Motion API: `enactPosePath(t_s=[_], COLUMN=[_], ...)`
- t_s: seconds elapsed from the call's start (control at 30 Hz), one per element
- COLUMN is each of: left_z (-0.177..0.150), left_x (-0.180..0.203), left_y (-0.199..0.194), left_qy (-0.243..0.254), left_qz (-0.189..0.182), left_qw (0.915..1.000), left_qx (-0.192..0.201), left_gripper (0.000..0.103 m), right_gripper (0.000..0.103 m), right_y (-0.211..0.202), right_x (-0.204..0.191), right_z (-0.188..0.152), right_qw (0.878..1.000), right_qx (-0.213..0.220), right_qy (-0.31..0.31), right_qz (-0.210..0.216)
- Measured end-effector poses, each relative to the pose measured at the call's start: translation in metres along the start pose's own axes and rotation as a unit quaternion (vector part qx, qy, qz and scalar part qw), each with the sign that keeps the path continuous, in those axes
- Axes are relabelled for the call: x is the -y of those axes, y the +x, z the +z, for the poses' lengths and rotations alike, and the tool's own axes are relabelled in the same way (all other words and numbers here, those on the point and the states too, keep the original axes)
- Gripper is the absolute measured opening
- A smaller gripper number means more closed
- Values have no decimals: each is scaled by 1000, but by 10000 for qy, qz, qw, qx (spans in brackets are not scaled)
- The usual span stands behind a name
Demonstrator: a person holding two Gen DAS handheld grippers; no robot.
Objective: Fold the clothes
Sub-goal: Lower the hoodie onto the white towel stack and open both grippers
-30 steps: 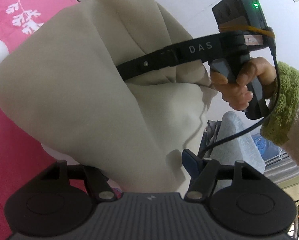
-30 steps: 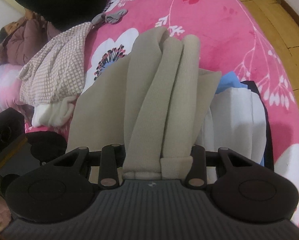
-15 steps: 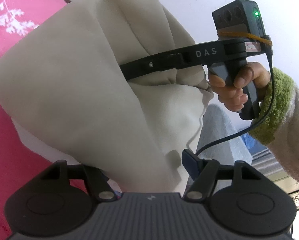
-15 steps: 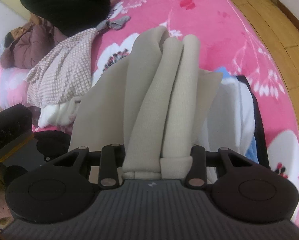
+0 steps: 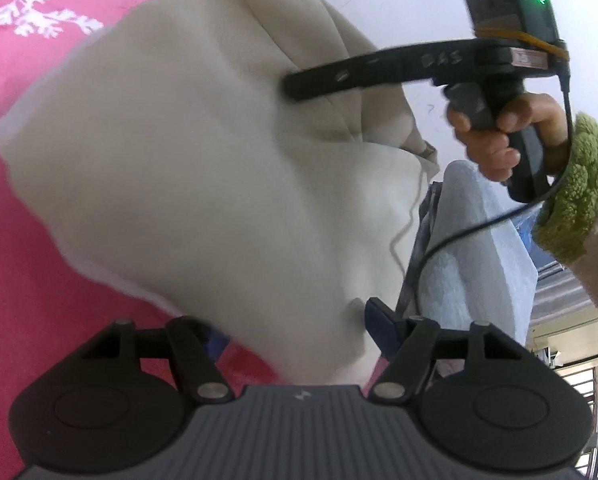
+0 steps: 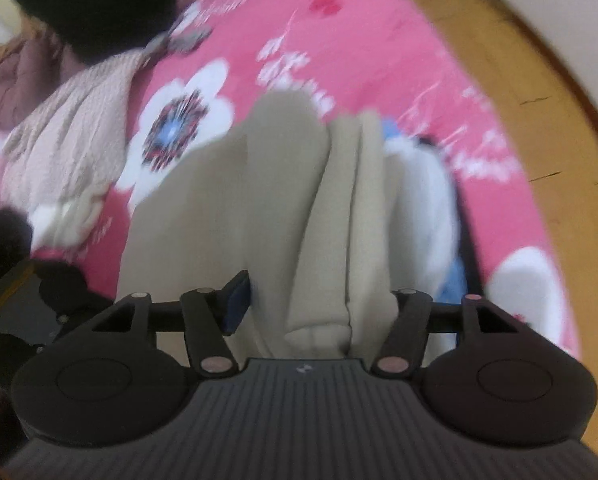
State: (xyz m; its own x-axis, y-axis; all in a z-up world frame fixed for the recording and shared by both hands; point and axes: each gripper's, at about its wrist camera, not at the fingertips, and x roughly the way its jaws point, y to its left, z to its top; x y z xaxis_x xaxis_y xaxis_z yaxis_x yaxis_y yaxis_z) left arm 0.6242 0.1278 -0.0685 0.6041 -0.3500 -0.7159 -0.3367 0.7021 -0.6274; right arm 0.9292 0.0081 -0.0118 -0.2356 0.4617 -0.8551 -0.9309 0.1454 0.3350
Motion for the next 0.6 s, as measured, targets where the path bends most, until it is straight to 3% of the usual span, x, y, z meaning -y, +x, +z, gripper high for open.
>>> enactPosePath(t_s=[0.1,0.17,0.23,0.27,0.3,0.37,0.4,0.53,0.6], left_z=[9,27,46,58,60,80,91,93,96], left_x=[3,25,47,47,33,29,29,5,-10], left_y=[-24,-35,-46,-50,-79,-65,-53,-29,-5], left_qy=[31,120,210,289,397,621,732,1028,999], left_qz=[133,376,618,760,921,1139,1240,1111,1074], left_qw=[9999,9990,9972,9954,9930,9894,9875,9882,9892], left_qx=[18,193,367,497,625,649,647,212,-11], left_gripper=[73,73,73,73,73,73,72,67,52], right_gripper=[62,68,68,68,68,68,68,68,68], right_y=[-43,-74,-103,-108,-113,-122,-123,-62,-32], right_x=[-9,-19,-35,-47,-59,-82,-95,-136,-142], right_z=[-14,-27,-54,-74,-93,-131,-150,-212,-232], right_qw=[9934,9793,9531,9405,9260,8913,8732,8322,8087], right_qx=[943,1673,2438,2652,2861,3260,3396,2955,2810], right_qy=[504,861,1507,1887,2262,2998,3356,4523,4972], right_qz=[-419,-742,-969,-971,-971,-966,-978,-1244,-1407])
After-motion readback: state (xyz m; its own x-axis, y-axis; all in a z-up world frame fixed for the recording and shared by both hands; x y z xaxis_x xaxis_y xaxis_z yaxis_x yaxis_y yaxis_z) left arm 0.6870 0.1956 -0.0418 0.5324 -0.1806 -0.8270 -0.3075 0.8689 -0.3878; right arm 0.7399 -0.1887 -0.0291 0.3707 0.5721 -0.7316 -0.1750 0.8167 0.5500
